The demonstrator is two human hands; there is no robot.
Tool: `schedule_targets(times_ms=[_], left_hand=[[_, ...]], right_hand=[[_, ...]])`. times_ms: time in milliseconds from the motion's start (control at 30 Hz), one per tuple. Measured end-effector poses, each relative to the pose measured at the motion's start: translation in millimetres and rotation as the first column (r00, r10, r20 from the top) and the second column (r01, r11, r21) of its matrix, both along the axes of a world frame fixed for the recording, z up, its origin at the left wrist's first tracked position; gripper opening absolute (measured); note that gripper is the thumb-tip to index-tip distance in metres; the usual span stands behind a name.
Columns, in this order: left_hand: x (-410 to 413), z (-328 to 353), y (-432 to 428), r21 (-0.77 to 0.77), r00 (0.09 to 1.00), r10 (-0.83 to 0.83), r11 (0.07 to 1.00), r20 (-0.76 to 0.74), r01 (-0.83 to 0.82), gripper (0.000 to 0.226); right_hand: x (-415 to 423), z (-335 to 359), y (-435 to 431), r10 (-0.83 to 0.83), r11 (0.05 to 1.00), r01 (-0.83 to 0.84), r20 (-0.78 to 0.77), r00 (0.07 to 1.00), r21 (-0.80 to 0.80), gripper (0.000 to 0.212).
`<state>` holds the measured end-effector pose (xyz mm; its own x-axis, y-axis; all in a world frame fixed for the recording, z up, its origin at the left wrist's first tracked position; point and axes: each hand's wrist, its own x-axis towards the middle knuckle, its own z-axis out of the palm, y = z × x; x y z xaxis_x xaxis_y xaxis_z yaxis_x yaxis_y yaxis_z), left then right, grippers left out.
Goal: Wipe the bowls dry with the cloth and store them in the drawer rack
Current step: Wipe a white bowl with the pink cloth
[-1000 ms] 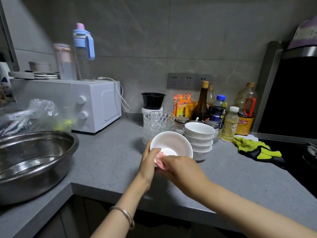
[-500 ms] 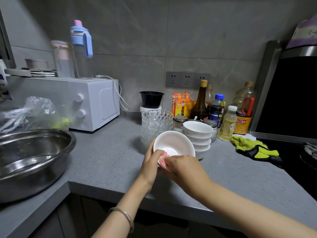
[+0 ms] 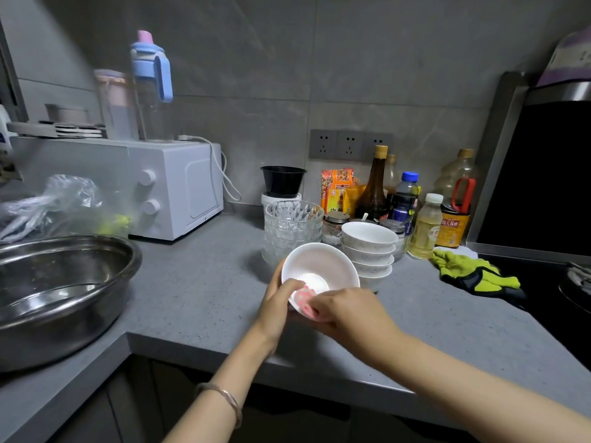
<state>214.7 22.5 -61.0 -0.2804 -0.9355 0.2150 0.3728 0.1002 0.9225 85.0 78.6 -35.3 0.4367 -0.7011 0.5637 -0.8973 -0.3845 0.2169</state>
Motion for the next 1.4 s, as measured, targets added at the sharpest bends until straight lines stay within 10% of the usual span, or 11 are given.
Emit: schedule_targets(times_ms=[100, 267, 400, 633, 867, 1067, 1233, 1400], left_hand=[[-4, 4, 1, 0.002, 0.995, 0.103, 0.995, -0.009, -0.103, 0.024], [21, 14, -11, -0.151, 0.942, -0.059, 0.982, 0.331, 0.115, 0.04], [23, 29, -11, -0.045, 0.846, -0.297, 0.935, 0.443, 0.352, 0.05], [22, 25, -16, -0.098, 0.919, -0.134, 0.978, 0.372, 0.182, 0.04], [12, 24, -4, -0.07, 0.966, 0.054, 0.997, 0.253, -0.037, 0.025], [14, 20, -2, -0.065, 0.967, 0.06, 0.997, 0.25, -0.045, 0.028], [16, 16, -3, -0.041, 0.969, 0.099, 0.995, 0.226, -0.092, 0.025], [12, 17, -1, 0.025, 0.978, 0.011, 1.0, 0.207, -0.016, 0.028]], right_hand=[[11, 1, 3, -0.043, 0.982, 0.032, 0.056, 0.998, 0.186, 0.013], [-41, 18, -11, 0.124, 0.992, -0.122, -0.608, 0.784, 0.045, 0.024], [-44, 44, -15, 0.112, 0.992, -0.116, -0.778, 0.618, 0.05, 0.054], [-41, 22, -7, 0.048, 0.998, -0.055, -0.574, 0.817, 0.005, 0.069], [-4, 13, 18, 0.091, 0.913, -0.048, -0.086, 0.992, 0.406, 0.063], [-9, 12, 3, -0.076, 0.968, 0.153, -0.35, 0.934, 0.198, 0.081], [-4, 12, 9, 0.106, 0.925, -0.045, -0.142, 0.984, 0.378, 0.052], [-8, 3, -3, 0.014, 0.974, 0.045, -0.258, 0.966, 0.223, 0.075]])
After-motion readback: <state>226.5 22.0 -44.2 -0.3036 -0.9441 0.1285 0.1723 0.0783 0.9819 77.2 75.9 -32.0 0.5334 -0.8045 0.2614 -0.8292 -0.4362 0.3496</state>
